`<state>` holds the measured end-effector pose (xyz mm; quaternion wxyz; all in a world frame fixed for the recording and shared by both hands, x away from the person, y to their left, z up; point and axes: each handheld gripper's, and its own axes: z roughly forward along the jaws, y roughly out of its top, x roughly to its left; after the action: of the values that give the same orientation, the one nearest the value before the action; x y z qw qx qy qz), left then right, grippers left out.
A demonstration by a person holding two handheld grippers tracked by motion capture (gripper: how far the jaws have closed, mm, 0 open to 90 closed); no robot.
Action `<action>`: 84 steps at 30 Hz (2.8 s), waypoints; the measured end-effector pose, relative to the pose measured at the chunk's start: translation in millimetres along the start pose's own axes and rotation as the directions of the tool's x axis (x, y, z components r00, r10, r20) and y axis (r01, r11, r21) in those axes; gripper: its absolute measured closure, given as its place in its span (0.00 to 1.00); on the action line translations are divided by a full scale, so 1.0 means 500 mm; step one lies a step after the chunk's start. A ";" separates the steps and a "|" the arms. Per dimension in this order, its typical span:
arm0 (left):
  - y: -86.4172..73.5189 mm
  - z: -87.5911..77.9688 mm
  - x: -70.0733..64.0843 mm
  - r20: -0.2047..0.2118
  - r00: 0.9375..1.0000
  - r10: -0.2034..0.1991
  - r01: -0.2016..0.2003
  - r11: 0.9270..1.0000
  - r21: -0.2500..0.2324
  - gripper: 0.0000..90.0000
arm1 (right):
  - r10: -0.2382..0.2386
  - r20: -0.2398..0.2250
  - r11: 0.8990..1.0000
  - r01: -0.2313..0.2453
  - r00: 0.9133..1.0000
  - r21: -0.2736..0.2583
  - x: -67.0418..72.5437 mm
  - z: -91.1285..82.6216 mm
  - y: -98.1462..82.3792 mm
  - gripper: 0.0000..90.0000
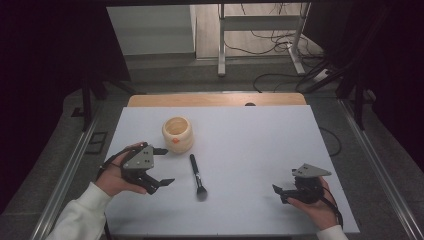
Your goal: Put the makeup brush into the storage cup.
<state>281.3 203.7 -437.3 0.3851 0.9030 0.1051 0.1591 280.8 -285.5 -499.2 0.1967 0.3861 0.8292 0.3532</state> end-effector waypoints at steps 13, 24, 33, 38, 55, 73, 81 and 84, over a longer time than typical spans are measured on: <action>0.026 0.034 0.023 0.046 0.993 0.108 -0.111 0.991 0.075 0.13 | -0.009 0.009 1.000 0.009 1.000 -0.001 -0.002 -0.001 -0.001 0.12; 0.047 0.048 0.035 0.068 0.980 0.186 -0.192 0.976 0.106 0.13 | -0.006 0.008 1.000 0.006 1.000 0.005 -0.003 0.001 -0.002 0.12; 0.051 0.066 0.034 0.096 0.959 0.266 -0.276 0.954 0.120 0.12 | -0.007 0.006 1.000 0.006 1.000 0.006 -0.002 0.003 -0.003 0.12; 0.056 0.073 0.036 0.102 0.948 0.301 -0.311 0.943 0.116 0.13 | -0.006 0.008 1.000 0.006 1.000 0.007 -0.003 0.002 -0.003 0.12; 0.064 0.115 0.032 0.173 0.919 0.355 -0.382 0.910 0.160 0.10 | 0.000 -0.002 1.000 0.000 1.000 0.001 -0.004 0.002 -0.003 0.12; 0.067 0.166 0.033 0.244 0.900 0.362 -0.406 0.900 0.162 0.08 | 0.004 -0.009 1.000 -0.004 1.000 0.002 -0.004 0.002 -0.002 0.12; 0.065 0.187 0.038 0.264 0.888 0.376 -0.428 0.886 0.180 0.07 | 0.006 -0.006 1.000 -0.006 1.000 0.002 -0.006 0.002 -0.003 0.12; 0.063 0.196 0.037 0.286 0.888 0.361 -0.421 0.888 0.185 0.06 | 0.003 -0.007 1.000 -0.003 1.000 0.003 -0.005 0.001 -0.003 0.12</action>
<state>336.9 123.1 -474.1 0.2417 0.9581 -0.1097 0.1076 282.1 -287.7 -500.6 0.1926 0.3865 0.8298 0.3536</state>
